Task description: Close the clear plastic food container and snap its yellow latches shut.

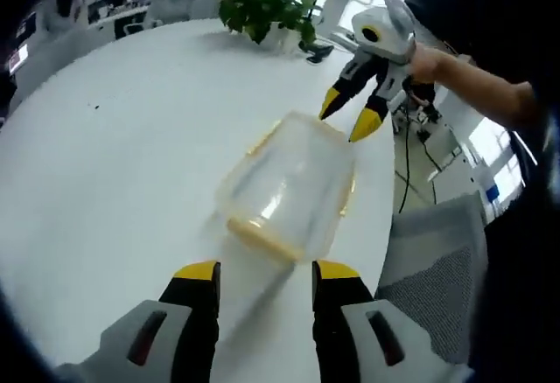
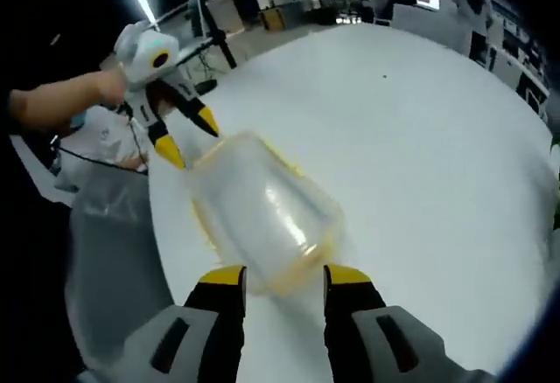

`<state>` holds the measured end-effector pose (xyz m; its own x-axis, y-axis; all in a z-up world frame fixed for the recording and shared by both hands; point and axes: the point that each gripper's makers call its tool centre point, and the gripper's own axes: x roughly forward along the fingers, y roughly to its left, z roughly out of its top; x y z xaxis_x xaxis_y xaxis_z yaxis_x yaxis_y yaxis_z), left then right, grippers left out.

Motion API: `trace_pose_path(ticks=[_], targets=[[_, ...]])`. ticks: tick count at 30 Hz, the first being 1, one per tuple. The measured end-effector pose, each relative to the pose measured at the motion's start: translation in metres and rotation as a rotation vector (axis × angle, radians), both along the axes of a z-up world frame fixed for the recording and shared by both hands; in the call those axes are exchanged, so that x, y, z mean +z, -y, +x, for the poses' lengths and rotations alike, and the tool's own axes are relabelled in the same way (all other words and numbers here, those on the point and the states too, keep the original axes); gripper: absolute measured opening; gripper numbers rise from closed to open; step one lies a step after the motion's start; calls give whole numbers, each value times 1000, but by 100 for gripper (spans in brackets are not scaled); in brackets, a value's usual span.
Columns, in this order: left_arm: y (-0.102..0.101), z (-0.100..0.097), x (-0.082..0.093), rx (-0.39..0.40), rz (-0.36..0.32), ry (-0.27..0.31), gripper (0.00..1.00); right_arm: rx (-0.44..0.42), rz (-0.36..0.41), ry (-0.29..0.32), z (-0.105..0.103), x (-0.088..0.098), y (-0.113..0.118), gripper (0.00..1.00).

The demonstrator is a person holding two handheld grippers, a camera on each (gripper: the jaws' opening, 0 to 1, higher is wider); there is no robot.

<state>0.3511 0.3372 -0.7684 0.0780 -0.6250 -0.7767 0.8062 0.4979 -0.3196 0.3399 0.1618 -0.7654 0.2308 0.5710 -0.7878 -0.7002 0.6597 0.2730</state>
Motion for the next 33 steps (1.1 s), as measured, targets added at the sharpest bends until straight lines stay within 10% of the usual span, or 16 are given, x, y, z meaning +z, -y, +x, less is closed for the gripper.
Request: trace_pose_path(ticks=[11,33], targets=[[20,6,-2,215,-88,-85,39,-128,38,-18,3,-7,4,34],[31,3,-11,251,-83,-107,36,-159,56,-38,1,-8,-2,28]])
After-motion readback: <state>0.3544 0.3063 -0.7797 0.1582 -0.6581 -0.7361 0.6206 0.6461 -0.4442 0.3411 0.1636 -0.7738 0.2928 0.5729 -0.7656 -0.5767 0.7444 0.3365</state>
